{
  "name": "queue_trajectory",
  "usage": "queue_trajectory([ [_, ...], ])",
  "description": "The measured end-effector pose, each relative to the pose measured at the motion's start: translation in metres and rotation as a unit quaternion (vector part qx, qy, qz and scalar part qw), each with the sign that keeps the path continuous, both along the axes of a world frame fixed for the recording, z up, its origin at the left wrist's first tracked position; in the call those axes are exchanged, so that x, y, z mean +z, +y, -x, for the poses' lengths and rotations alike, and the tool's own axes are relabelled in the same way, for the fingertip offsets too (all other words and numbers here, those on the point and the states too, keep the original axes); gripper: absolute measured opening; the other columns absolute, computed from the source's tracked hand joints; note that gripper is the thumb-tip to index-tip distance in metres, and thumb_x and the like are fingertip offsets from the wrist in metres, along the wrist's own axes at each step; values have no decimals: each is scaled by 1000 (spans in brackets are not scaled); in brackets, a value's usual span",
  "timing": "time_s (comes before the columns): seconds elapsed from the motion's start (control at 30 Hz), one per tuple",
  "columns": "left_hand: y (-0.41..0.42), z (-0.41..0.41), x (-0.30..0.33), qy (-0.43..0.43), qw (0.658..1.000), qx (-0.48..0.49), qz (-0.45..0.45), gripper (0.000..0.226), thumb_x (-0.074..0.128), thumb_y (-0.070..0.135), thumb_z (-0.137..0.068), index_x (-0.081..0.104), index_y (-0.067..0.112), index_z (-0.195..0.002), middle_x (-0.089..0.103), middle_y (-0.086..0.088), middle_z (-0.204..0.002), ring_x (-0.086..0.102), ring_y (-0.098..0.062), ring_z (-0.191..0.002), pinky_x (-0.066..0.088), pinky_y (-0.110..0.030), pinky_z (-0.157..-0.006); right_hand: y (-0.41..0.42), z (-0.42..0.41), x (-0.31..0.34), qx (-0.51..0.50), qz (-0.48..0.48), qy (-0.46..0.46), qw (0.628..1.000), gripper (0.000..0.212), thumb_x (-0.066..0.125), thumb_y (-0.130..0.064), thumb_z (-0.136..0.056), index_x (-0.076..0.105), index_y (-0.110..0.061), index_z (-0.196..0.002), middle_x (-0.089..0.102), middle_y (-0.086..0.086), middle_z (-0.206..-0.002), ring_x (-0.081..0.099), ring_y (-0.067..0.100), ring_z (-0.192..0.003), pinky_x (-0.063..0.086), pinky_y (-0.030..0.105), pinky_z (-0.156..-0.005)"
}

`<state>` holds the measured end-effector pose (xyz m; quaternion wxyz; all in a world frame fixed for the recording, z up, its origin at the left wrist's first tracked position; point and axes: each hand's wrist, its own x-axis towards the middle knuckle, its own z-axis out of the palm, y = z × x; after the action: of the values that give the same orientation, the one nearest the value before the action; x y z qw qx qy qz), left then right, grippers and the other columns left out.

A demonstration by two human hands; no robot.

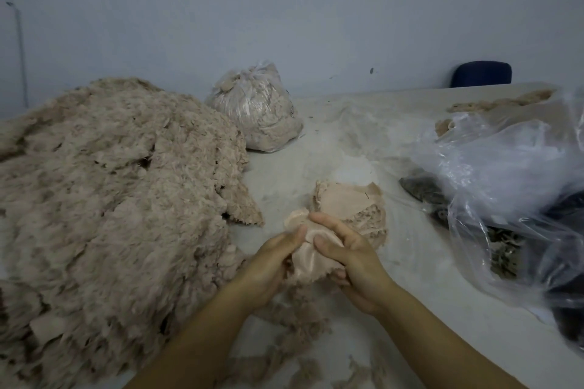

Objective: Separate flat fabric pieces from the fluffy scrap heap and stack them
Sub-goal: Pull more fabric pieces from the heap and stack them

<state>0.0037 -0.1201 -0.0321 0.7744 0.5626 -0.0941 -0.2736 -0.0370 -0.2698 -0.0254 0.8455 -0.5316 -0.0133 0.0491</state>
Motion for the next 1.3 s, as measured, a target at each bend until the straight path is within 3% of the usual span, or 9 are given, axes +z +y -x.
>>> queue_trajectory([
  [0.2,7,-2,-2,-94,990,76,-71,33,60,41,-84,74,11,-84,73,-14,-91,70,-29,-81,55,-32,-71,-10,-2,0,-134,-16,15,991,26,63,2,-84,61,-9,-109,67,6,-84,61,7,-53,47,17,-43],
  [0.37,33,-5,-7,-186,947,67,-253,49,57,61,-73,33,25,-50,32,5,-49,32,-10,-45,28,-25,-53,-31,-6,4,-169,27,21,985,21,61,-5,-89,63,-15,-107,64,-3,-71,55,3,-48,45,17,-42],
  [0.43,36,-5,-3,-183,934,37,-305,58,52,73,-66,43,18,-51,43,0,-50,41,-14,-47,33,-23,-52,-32,-5,7,-107,64,28,992,24,63,-5,-87,62,-15,-109,63,-3,-76,51,2,-42,40,15,-37],
  [0.5,28,-5,3,-104,961,47,-251,66,49,76,-62,66,13,-73,67,0,-68,63,-14,-66,49,-21,-65,-25,-3,11,-32,87,16,996,29,64,-6,-85,60,-13,-114,65,-5,-73,52,1,-42,39,13,-36],
  [0.6,6,-1,13,-36,990,-16,-135,52,58,52,-80,68,8,-106,71,-13,-103,68,-23,-96,53,-32,-87,-9,0,14,15,133,-15,991,33,63,-31,-82,62,-19,-113,68,-5,-73,63,3,-58,47,15,-48],
  [0.73,-7,3,16,-26,995,41,-86,17,60,18,-88,67,3,-83,70,-11,-75,65,-17,-66,52,-28,-65,-6,-8,5,-158,307,-7,939,24,49,-42,-95,61,-22,-90,63,-8,-81,59,-1,-72,47,18,-63],
  [1.0,5,-6,22,-73,980,107,-152,29,50,8,-95,55,11,-67,54,3,-50,47,-7,-43,35,-16,-41,-36,0,-18,-252,307,-15,918,17,62,-29,-90,58,-24,-74,60,-14,-64,50,-5,-51,37,18,-54],
  [1.17,16,-14,24,-110,970,146,-160,28,49,16,-97,58,13,-71,52,-8,-62,45,-17,-54,34,-26,-52,-45,19,-20,-5,534,10,845,35,52,-59,-87,71,-30,-82,70,-10,-85,63,5,-82,40,13,-67],
  [1.3,-11,-4,21,-72,988,117,-66,20,50,15,-96,58,8,-79,65,-9,-69,60,-19,-61,50,-29,-58,-11,17,-4,65,257,100,959,70,45,-79,-77,76,-18,-92,72,-7,-85,66,9,-77,47,19,-74],
])
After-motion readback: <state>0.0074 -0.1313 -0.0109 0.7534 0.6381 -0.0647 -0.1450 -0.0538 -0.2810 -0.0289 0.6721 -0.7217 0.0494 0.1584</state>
